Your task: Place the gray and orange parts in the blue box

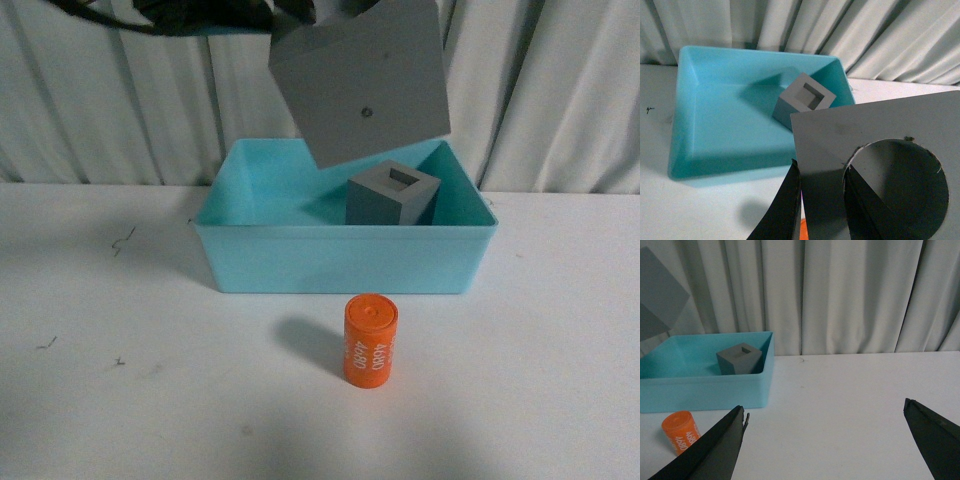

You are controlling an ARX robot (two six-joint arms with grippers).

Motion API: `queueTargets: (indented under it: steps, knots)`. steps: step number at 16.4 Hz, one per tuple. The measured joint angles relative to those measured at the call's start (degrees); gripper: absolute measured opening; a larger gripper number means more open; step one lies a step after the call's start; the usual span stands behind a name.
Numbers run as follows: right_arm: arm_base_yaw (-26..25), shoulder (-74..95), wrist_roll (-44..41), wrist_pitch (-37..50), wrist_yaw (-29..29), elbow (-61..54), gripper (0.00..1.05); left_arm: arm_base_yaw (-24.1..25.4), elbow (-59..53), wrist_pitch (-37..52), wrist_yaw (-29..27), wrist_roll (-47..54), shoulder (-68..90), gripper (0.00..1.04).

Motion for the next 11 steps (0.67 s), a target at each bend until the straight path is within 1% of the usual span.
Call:
queueTargets:
  steps: [2,5,7,8,11]
  knots:
    - [0.0,0.0,0.0,0.0,0.0,0.0,0.98,-0.6,7.5,-1.2,-1.7,0.2,6.6,0.19]
    - [0.0,0.0,0.0,0.0,0.0,0.0,0.98,-0.8,19.0,-3.1,-3.7,4.0,16.1,0.19]
    - [0.0,0.0,0.0,0.0,0.0,0.0,0.98,0.5,25.5,-3.9,-4.9,6.3,21.4,0.19]
    - [0.0,0.0,0.0,0.0,0.0,0.0,0.98,1.6,28.1,-4.8,-6.3,7.1,24.1,0.19]
    - [0.0,0.0,0.0,0.0,0.0,0.0,0.98,2.6,29.4,-4.1,-7.3,8.2,26.5,0.18]
